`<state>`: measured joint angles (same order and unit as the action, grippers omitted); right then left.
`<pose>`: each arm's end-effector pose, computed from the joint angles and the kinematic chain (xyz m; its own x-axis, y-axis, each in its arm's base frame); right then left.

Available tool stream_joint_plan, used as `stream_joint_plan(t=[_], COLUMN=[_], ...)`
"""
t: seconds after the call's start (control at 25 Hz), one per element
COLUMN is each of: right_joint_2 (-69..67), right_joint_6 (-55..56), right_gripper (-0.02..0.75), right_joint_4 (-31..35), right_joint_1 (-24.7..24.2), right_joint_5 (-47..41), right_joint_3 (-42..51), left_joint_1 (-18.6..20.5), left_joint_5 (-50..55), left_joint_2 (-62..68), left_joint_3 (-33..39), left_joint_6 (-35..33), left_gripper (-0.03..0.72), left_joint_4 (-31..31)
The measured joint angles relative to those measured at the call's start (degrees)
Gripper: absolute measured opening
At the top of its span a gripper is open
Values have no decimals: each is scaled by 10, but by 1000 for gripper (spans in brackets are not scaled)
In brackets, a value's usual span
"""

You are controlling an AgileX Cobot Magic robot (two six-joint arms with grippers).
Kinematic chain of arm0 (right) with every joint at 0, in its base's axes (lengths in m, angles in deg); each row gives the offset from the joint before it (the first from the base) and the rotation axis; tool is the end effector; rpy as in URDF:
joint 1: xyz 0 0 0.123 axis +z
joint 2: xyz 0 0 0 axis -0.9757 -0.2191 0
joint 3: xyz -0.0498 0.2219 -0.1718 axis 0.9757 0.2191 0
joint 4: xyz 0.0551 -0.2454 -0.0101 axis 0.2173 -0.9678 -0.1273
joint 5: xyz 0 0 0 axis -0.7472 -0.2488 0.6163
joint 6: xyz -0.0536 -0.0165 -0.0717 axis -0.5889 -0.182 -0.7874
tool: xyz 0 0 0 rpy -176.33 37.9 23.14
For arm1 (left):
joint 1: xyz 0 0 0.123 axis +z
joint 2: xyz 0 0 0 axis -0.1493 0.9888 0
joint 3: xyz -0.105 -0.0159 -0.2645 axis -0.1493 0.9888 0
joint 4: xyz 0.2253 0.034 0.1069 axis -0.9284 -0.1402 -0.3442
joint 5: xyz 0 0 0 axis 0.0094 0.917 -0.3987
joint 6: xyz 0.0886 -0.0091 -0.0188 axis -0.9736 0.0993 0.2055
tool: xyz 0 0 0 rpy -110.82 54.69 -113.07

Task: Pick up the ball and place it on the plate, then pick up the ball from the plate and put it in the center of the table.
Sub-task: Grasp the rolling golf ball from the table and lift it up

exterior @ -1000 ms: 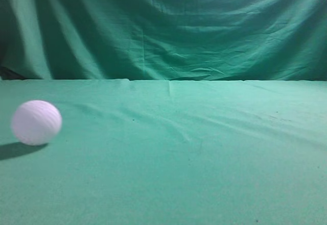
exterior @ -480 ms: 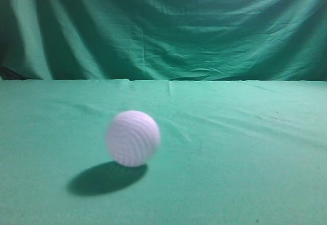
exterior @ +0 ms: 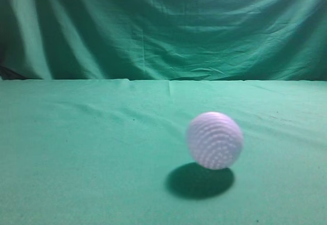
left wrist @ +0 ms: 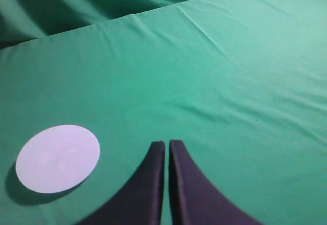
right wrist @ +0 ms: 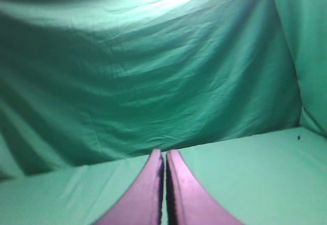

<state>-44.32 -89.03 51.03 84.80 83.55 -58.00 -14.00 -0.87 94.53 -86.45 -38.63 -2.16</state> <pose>0.0537 0.0064 0.2219 0.1218 0.1885 -0.9745 -0.1449 0.9747 0.1704 0.0666 -0.0264 0.2932 -0.2833 0.1942 -0.9392 0.3506 0.9325 0.0871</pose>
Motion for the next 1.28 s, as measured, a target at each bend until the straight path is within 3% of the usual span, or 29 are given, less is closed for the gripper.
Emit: stream_joint_plan(t=[0.16, 0.28, 0.48, 0.76, 1.04, 1.28], right_joint_2=[-8, -47, -98, -175, -338, -466], right_joint_6=[-21, -12, -9, -122, -155, -150], right_gripper=[0, 0, 0, 0, 0, 0], right_joint_4=[-28, -8, 1, 1, -20, -7], right_joint_1=[0, 0, 0, 6, 75, 184], right_joint_5=[-104, -205, -264, -411, -599, -616], right_joint_3=[-88, -154, -191, -275, -366, -391], left_joint_1=[0, 0, 0, 0, 0, 0], left_joint_5=[-12, -36, -74, -88, -96, -103], left_joint_2=[-2, -2, -2, -2, -2, -2], left_joint_3=[27, 41, 76, 81, 81, 81], left_joint_6=[0, 0, -1, -4, -7, -7], left_gripper=[0, 0, 0, 0, 0, 0], left_joint_4=[16, 23, 39, 46, 46, 46])
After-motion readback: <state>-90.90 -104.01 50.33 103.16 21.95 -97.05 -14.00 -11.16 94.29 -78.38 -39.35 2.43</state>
